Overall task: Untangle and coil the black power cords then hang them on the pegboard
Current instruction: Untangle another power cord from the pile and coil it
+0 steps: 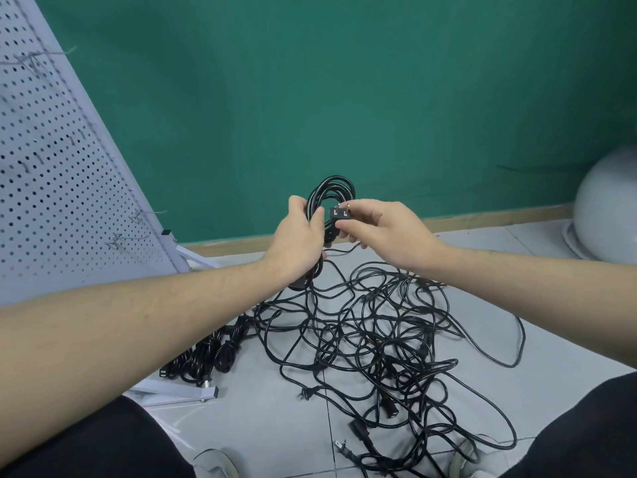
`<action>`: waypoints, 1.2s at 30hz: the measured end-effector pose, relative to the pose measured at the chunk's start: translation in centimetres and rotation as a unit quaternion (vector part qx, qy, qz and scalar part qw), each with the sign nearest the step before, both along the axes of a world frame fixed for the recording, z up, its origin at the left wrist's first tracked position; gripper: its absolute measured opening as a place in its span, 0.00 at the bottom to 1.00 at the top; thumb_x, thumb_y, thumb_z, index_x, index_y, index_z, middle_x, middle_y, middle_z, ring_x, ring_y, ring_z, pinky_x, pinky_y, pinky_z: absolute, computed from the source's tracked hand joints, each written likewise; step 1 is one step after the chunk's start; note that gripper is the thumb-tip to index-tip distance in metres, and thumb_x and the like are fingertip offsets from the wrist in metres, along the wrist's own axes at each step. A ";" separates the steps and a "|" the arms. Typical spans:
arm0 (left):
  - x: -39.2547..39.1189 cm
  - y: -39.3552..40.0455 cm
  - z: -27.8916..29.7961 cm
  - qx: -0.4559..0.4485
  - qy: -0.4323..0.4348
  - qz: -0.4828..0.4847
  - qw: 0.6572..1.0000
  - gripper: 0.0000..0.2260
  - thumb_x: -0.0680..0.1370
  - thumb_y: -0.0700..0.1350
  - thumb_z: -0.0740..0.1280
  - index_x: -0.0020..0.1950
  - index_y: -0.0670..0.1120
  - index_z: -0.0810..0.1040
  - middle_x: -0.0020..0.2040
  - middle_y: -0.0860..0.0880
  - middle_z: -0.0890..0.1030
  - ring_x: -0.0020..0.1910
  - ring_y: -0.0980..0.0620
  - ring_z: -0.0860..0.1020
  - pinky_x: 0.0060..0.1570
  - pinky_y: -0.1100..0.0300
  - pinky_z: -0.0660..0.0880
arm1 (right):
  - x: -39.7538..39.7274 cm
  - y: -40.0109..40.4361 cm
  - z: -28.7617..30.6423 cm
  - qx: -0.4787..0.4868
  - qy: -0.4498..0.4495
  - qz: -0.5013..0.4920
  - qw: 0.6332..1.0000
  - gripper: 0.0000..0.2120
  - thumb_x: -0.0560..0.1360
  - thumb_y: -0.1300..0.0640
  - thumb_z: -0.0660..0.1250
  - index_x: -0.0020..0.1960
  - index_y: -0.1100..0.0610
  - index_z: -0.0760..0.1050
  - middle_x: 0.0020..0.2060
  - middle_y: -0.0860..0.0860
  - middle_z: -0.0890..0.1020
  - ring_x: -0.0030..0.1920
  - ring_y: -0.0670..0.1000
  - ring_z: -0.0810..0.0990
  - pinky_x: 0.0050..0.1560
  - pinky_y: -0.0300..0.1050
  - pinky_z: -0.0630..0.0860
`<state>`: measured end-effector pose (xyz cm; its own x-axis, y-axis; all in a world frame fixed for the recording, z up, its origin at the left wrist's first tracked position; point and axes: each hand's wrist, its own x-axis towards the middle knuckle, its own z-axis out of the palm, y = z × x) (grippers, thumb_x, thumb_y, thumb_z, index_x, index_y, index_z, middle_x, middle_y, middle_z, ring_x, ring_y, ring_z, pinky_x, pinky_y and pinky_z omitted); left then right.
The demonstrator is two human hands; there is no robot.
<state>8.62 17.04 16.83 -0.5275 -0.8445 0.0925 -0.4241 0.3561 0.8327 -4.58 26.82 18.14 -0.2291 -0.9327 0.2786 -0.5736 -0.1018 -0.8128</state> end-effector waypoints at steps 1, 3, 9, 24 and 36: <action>0.1 0.0 -0.1 -0.004 -0.002 -0.003 1.000 0.09 0.86 0.53 0.54 0.59 0.47 0.64 0.45 0.44 0.84 0.37 0.46 0.83 0.43 0.50 0.80 | -0.1 0.0 0.0 0.005 0.008 0.009 1.000 0.07 0.81 0.60 0.68 0.51 0.49 0.80 0.37 0.44 0.83 0.36 0.41 0.77 0.43 0.39 0.76; 0.1 0.2 0.1 0.013 0.017 -0.001 1.000 0.09 0.86 0.53 0.54 0.59 0.47 0.64 0.44 0.44 0.84 0.34 0.48 0.82 0.38 0.52 0.79 | -0.3 0.1 0.1 -0.005 -0.010 -0.001 1.000 0.07 0.81 0.60 0.67 0.51 0.49 0.79 0.35 0.42 0.83 0.35 0.41 0.78 0.41 0.38 0.77; -0.6 0.8 2.1 0.098 0.167 0.018 0.981 0.07 0.87 0.52 0.55 0.58 0.49 0.66 0.44 0.46 0.84 0.27 0.56 0.79 0.25 0.64 0.72 | 0.0 -1.0 0.2 -0.051 -0.298 -0.127 0.945 0.07 0.83 0.54 0.63 0.52 0.55 0.78 0.43 0.46 0.85 0.42 0.46 0.84 0.42 0.41 0.81; 0.5 0.7 1.4 -0.004 0.079 -0.064 0.995 0.08 0.87 0.50 0.55 0.59 0.46 0.65 0.43 0.39 0.83 0.27 0.52 0.76 0.30 0.59 0.75 | -0.9 -1.4 0.4 0.052 -0.332 -0.043 0.941 0.05 0.82 0.58 0.66 0.52 0.53 0.82 0.42 0.50 0.85 0.38 0.47 0.81 0.39 0.39 0.77; -0.7 1.2 2.2 -0.054 -0.001 -0.062 0.997 0.10 0.87 0.52 0.52 0.56 0.46 0.64 0.43 0.42 0.83 0.29 0.48 0.81 0.39 0.46 0.79 | -1.7 -2.1 1.2 0.024 -0.265 -0.035 0.963 0.19 0.75 0.57 0.74 0.62 0.64 0.76 0.51 0.56 0.84 0.48 0.48 0.83 0.50 0.46 0.81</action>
